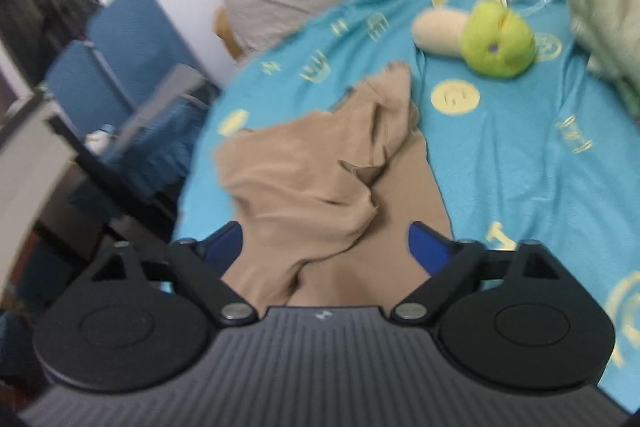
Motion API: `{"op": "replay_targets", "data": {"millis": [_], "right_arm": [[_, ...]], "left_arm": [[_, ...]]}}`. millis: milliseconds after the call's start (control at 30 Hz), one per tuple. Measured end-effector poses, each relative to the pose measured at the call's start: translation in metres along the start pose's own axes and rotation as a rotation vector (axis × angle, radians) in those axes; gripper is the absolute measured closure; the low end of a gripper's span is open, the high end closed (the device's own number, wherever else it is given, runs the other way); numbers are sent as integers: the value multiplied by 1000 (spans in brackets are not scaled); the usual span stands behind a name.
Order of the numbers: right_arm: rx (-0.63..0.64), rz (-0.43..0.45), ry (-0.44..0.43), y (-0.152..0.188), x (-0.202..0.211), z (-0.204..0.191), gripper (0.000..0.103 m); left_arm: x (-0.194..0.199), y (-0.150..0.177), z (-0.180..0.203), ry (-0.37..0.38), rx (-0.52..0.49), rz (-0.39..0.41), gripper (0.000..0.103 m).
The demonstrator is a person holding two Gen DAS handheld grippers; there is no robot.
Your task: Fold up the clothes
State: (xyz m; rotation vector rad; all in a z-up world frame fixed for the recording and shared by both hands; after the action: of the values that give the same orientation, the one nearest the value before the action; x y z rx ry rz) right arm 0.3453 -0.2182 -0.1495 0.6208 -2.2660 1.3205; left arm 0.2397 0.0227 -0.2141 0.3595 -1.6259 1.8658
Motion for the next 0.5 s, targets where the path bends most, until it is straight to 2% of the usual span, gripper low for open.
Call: {"op": "replay_targets", "data": {"millis": [167,300,400,500], "right_arm": [[106,-49,-35,29,95,-24,13],[283,16,-77,54,158,-37,12],[320,80,-106,66,178,-28,12],[252,68,-87,71,174,-3,13]], "left_arm": [[32,3,18,-38,-133,19,0],[56,18,34,-33,-166,-10,0],[66,28,46,-58,-214,-34,0],[69,35,52,-90,-243,-55,0]]}}
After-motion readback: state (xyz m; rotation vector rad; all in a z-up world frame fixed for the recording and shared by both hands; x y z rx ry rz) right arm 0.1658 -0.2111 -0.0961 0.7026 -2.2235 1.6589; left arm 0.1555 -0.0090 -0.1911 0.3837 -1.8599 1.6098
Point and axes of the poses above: each gripper's, at about its wrist camera, not at the fingertips, and x roughly against the way its jaws point, z to its right, y to its underside, the point moved 10 cm from there along -x, roughly the way its jaws point
